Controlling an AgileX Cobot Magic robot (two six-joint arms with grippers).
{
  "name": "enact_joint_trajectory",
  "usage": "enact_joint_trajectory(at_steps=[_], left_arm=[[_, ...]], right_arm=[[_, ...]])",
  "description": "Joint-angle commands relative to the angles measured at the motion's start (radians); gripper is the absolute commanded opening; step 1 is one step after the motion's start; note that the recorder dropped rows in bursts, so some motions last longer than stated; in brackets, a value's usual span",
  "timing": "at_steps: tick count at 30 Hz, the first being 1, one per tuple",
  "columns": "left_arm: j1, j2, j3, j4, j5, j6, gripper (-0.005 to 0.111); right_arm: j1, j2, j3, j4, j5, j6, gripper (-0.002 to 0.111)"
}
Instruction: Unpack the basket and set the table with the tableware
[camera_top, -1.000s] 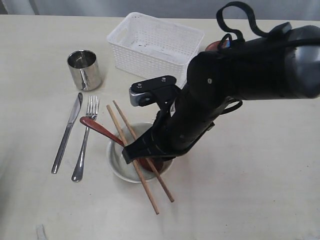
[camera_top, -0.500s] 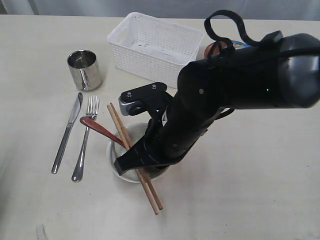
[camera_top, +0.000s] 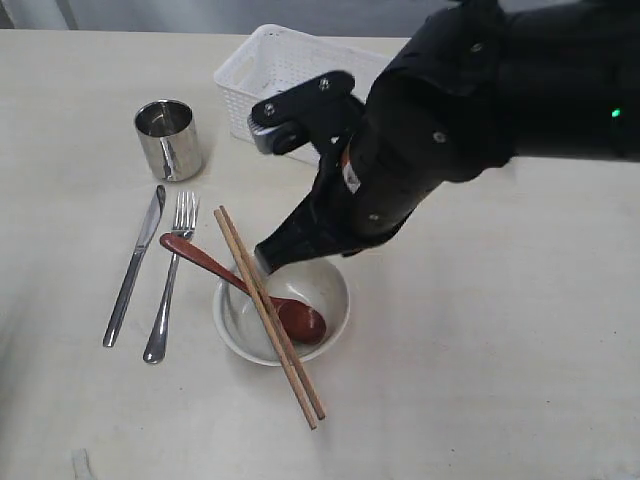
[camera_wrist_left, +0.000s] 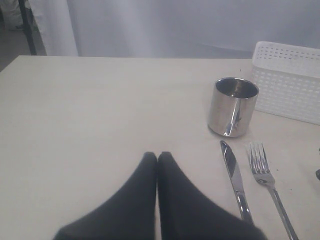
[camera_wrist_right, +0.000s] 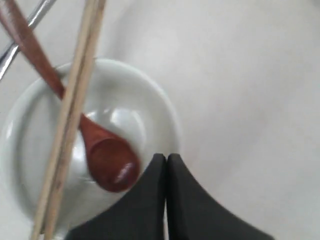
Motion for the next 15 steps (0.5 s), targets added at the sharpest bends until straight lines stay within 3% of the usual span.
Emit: enact_joint_trajectory(at_steps=[1,4,10,13,15], left_arm=[[0.003,-0.004,0.004,0.008,-0.009,0.004,0.0],[0.003,-0.004,0.004,0.008,-0.009,0.004,0.0],[0.003,-0.004,0.004,0.008,-0.009,0.004,0.0],[0.003,-0.004,0.004,0.008,-0.009,0.004,0.0],[0.003,-0.004,0.004,0.008,-0.009,0.004,0.0]], right_arm=[[-0.01,-0.06,-0.035,-0.234,0.111,0.119,-0.001],[-0.115,-0.089,-0.046,-0.236,0.126,0.109,-0.001],[-0.452,-0.085,-0.046,-0.193,0.067,-0.031,-0.001],[-0.486,-0.059,-0.069,-0.015,-0.016,-0.244,0.0],[-0.474,-0.011,-0.151,0.167,0.013,-0.435,0.008]])
